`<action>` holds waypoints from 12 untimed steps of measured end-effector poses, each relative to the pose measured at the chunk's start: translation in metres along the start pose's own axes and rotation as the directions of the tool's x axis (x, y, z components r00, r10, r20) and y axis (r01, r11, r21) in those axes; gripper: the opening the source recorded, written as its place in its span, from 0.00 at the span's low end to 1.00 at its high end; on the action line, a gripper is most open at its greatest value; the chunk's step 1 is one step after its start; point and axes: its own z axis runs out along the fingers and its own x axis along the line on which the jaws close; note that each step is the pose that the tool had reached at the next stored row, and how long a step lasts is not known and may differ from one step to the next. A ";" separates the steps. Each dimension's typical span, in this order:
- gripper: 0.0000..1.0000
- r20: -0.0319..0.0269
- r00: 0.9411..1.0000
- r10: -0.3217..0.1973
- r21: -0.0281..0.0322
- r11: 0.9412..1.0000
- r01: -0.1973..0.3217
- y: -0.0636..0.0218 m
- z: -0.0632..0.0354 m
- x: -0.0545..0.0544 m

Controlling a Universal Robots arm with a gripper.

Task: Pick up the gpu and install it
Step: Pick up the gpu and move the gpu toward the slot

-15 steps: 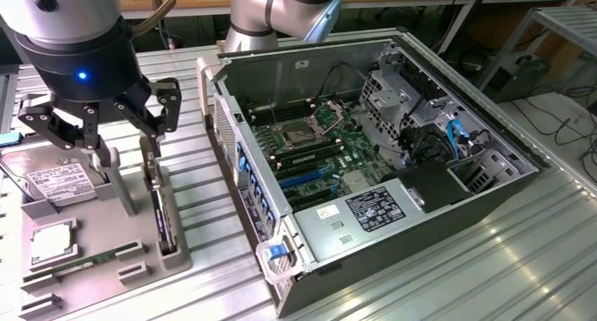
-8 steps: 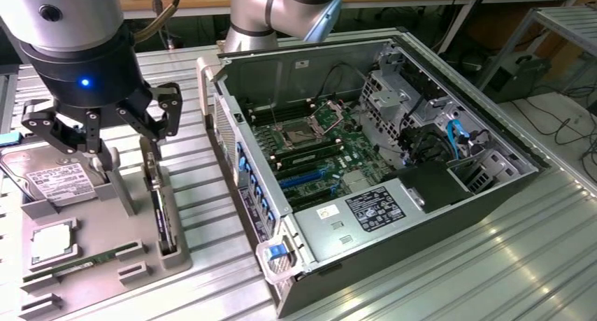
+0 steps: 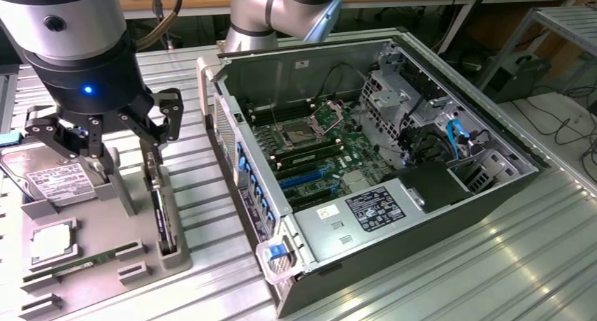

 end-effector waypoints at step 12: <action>0.60 0.000 1.000 -0.002 0.000 1.000 0.002 -0.0030 0.0090 0.000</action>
